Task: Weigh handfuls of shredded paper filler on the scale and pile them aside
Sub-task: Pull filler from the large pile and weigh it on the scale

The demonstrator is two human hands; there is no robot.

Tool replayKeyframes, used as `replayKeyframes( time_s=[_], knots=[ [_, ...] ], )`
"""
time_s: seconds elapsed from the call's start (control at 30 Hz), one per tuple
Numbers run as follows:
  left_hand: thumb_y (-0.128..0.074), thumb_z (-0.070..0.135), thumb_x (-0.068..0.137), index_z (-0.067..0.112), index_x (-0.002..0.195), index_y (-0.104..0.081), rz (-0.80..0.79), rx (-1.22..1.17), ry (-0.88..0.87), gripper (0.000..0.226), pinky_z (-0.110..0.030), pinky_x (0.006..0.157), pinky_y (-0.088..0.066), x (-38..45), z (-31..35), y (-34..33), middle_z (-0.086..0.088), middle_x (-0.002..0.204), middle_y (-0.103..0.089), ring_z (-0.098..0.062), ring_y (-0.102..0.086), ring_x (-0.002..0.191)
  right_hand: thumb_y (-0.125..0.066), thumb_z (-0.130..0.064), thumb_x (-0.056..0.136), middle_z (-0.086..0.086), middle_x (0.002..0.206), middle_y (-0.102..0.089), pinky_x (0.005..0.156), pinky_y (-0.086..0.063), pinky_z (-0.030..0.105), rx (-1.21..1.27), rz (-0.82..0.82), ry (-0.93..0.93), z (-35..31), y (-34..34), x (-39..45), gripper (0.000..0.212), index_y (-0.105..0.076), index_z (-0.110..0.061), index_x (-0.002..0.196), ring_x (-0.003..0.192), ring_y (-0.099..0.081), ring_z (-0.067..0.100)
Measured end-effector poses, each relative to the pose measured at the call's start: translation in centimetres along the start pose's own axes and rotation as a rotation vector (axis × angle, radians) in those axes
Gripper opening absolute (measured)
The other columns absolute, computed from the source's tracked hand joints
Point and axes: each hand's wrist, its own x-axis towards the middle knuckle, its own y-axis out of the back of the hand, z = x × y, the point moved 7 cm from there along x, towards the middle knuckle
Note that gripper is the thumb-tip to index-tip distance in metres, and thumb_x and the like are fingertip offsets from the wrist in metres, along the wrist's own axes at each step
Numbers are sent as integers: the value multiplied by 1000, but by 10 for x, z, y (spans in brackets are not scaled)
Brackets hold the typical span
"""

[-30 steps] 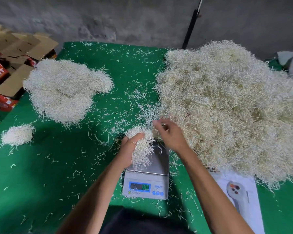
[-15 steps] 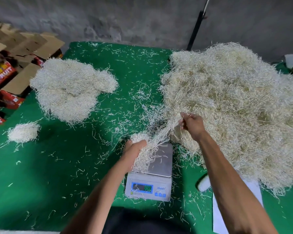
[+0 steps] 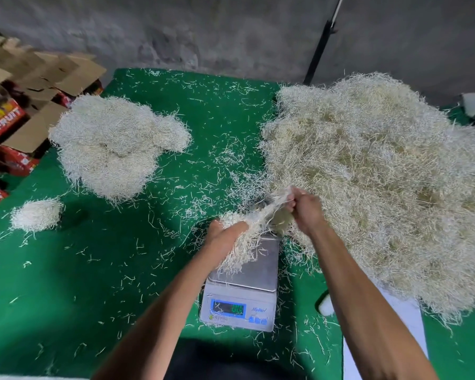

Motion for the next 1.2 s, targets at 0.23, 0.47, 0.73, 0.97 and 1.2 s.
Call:
replayKeyframes(
  time_s=[0.23,0.47,0.73,0.97,1.2],
  knots=[
    [-71,40,85,10,157,-18,163,-147,87,95,-50,110,-36,7,-39,37,-17,159,-27,-33,-39,138,-46,-23,109,13,118,-67,94,-59,47,-126,211,409,-91,53,14,30,-60,0,123,100,-68,22],
    [-72,40,87,10,158,-18,198,-227,127,94,-48,112,-34,10,-48,27,-14,161,-28,-33,-36,143,-56,-34,104,19,127,-62,78,-61,43,-1214,363,397,-60,49,5,49,-44,-15,148,89,-68,27],
    [-71,61,80,23,157,-24,61,-302,144,98,-53,116,-33,12,-38,-6,-10,161,-30,-32,-37,143,-43,-82,91,-29,127,-55,95,-46,14,-766,-281,338,42,-60,-78,52,-54,-51,132,102,-56,-18],
    [-48,-7,100,13,156,-32,20,-520,148,62,-37,87,-61,16,-37,7,-16,130,-64,-21,-68,112,-74,-36,94,-13,86,-74,67,-62,40,-463,-267,187,88,-67,-104,28,-63,-37,120,71,-71,19],
    [-69,68,83,8,155,-28,195,9,71,102,-49,117,-33,4,-50,30,-16,159,-34,-36,-39,143,-69,-44,95,-1,142,-54,76,-51,8,-717,-118,295,72,-30,-88,47,-56,-27,138,94,-71,7]
  ],
)
